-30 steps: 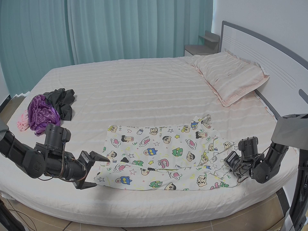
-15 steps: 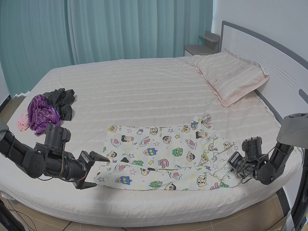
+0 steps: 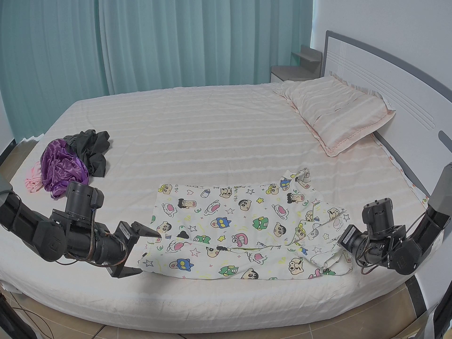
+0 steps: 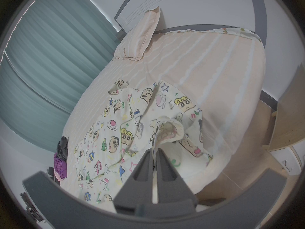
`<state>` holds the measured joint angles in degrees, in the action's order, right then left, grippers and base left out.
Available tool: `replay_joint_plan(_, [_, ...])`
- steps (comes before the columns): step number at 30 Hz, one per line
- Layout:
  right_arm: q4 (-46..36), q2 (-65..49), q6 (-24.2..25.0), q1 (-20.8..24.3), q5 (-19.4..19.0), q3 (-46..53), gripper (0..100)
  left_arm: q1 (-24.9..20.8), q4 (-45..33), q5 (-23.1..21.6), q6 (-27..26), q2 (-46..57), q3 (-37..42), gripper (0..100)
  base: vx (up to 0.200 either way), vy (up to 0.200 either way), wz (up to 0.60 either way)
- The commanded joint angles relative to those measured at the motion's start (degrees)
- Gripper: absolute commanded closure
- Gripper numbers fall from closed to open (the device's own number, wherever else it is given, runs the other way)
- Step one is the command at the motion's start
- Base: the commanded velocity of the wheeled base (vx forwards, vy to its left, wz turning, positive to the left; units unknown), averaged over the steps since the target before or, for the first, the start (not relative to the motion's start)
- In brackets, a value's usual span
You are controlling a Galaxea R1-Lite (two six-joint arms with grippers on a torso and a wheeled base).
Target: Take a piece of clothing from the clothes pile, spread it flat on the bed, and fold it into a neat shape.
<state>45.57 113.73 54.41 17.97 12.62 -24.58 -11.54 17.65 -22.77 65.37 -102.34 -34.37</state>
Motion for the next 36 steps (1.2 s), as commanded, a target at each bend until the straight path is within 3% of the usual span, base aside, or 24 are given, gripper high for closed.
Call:
replay_joint_plan(1, [0.31,-0.52,0.35,2.07,1.27,2.43,100,0.03,0.10,0.01,0.02,0.04,0.00,0,0.000,0.000,0.00])
replay_joint_plan(11, [0.49,-1.14,2.55,4.36,2.68,5.15,100,0.03,0.01,0.01,0.02,-0.05,0.00,0,0.000,0.000,0.00])
replay_joint_plan(12, [0.57,-1.67,3.34,5.41,2.94,6.21,0,0.03,0.01,0.01,0.02,-0.05,0.00,0,0.000,0.000,0.00])
replay_joint_plan(24, [0.49,-7.82,3.51,11.83,3.03,7.70,0,0.03,0.01,0.01,0.02,-0.14,0.00,0,0.000,0.000,0.00])
replay_joint_plan(36, [-0.22,4.22,1.05,19.47,1.09,-4.25,0,-0.06,0.01,-0.08,-0.15,-0.05,0.00,0,0.000,0.000,0.00])
